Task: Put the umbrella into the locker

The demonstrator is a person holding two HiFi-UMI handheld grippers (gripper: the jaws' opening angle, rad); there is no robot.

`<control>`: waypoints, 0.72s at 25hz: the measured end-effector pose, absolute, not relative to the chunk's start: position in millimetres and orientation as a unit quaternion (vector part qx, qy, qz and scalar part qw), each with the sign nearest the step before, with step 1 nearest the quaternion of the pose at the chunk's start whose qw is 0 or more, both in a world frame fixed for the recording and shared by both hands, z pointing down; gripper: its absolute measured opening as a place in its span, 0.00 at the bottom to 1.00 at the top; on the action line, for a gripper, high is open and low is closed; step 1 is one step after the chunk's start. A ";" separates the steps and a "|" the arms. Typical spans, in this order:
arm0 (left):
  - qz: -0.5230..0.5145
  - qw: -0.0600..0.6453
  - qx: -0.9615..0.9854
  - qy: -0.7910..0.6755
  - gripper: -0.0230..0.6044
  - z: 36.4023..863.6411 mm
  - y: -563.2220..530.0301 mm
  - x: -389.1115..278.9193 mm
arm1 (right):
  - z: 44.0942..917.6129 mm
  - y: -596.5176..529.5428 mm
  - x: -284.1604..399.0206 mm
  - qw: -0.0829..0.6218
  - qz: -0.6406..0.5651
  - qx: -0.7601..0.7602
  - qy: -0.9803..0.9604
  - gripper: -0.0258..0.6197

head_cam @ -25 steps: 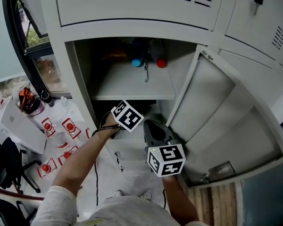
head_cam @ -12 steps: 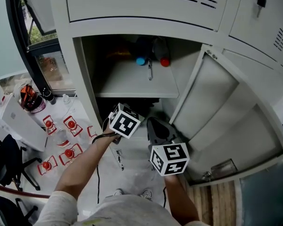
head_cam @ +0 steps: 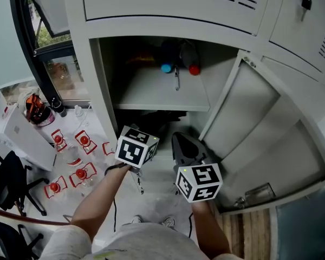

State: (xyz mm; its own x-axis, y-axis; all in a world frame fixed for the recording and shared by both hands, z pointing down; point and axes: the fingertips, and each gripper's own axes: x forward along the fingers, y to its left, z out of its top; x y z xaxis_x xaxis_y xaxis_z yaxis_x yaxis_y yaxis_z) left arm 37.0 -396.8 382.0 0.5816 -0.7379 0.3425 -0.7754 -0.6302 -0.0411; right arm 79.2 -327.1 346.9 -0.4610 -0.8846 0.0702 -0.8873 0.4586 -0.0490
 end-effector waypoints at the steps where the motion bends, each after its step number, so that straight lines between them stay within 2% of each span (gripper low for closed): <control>1: 0.157 0.061 0.888 -0.428 0.31 380.2 -394.2 34.7 | 346.6 -326.8 78.9 0.018 0.038 0.518 -0.854 0.04; 8: 0.096 0.087 0.886 -0.445 0.23 373.6 -371.8 16.8 | 345.6 -324.8 75.5 0.024 0.033 0.510 -0.859 0.04; 12: 0.062 0.092 0.883 -0.457 0.15 366.0 -362.8 4.8 | 347.7 -322.9 72.8 0.030 0.033 0.505 -0.862 0.04; 18: 0.046 0.081 0.883 -0.460 0.14 361.4 -353.8 1.1 | 348.3 -321.7 70.9 0.033 0.031 0.501 -0.864 0.04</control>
